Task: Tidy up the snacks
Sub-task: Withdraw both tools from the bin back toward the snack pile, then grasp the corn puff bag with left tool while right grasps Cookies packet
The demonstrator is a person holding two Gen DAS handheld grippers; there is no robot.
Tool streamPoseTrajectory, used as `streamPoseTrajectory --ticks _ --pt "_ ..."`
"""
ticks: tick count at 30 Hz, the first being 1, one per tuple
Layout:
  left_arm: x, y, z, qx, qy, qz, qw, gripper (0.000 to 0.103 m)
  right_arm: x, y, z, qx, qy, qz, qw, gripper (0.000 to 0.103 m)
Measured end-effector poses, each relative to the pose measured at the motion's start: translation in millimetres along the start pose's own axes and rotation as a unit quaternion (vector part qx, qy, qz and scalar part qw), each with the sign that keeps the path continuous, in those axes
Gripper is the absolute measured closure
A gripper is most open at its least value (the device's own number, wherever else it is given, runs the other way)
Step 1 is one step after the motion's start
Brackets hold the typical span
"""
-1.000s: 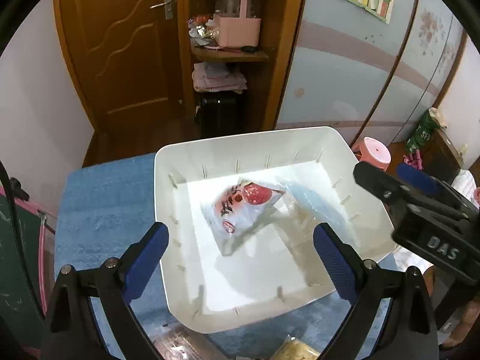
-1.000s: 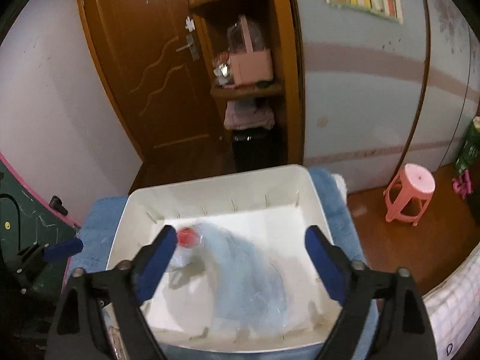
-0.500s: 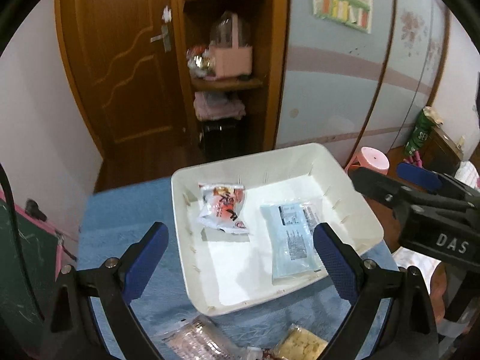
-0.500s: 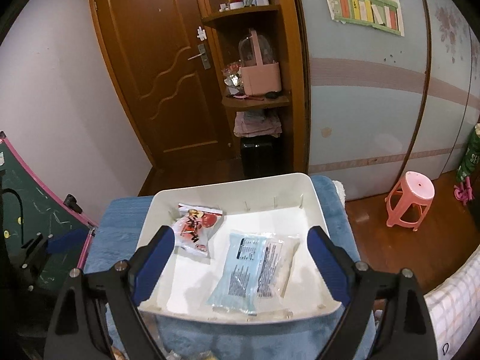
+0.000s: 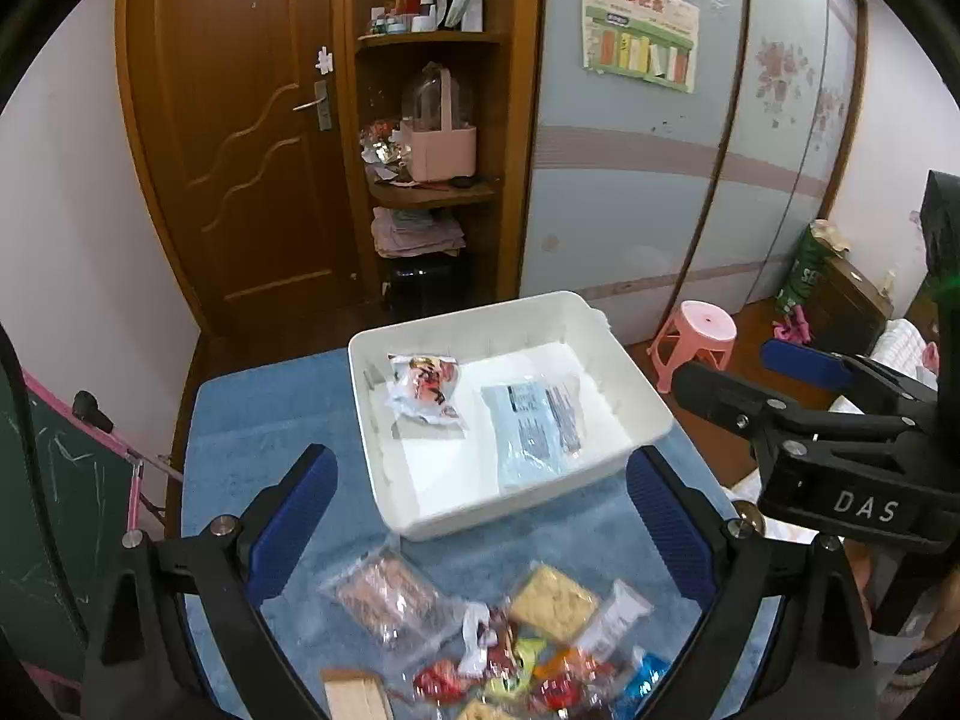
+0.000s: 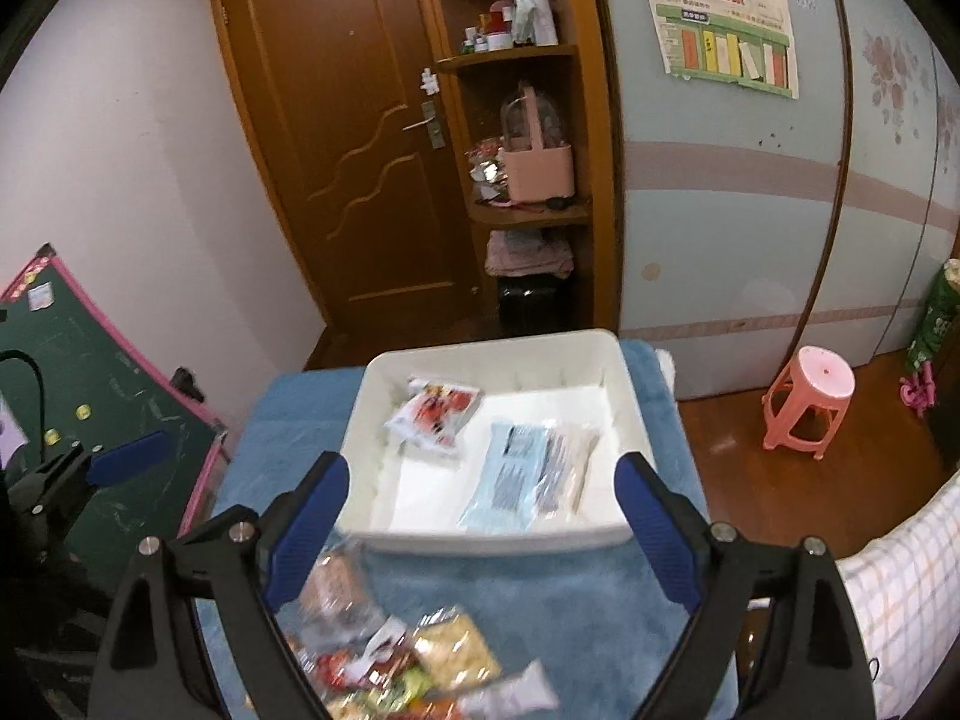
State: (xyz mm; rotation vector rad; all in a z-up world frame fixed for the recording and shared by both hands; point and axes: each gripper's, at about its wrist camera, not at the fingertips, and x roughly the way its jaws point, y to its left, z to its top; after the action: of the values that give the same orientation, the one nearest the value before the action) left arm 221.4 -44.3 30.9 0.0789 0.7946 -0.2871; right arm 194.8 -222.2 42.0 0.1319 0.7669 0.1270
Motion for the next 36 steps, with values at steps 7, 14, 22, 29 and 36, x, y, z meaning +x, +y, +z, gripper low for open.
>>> streamPoseTrajectory --ticks 7,14,22,29,36 --pt "-45 7 -39 0.0 -0.006 0.006 1.0 0.006 -43 14 -38 -0.035 0.003 0.009 0.999 0.012" --pt "-67 27 -98 -0.023 0.006 -0.002 0.9997 0.006 -67 18 -98 -0.045 -0.009 0.02 0.999 0.012" --pt "-46 23 -188 0.025 0.029 -0.019 0.9991 0.006 -45 20 -179 -0.054 0.042 0.047 0.997 0.012" --pt "12 22 -242 0.027 0.091 -0.02 0.9953 0.006 -17 31 -247 -0.136 0.073 0.089 0.984 0.013" --pt "48 21 -268 0.048 0.15 -0.03 0.9872 0.006 -1 27 -276 -0.215 0.07 0.128 0.966 0.013"
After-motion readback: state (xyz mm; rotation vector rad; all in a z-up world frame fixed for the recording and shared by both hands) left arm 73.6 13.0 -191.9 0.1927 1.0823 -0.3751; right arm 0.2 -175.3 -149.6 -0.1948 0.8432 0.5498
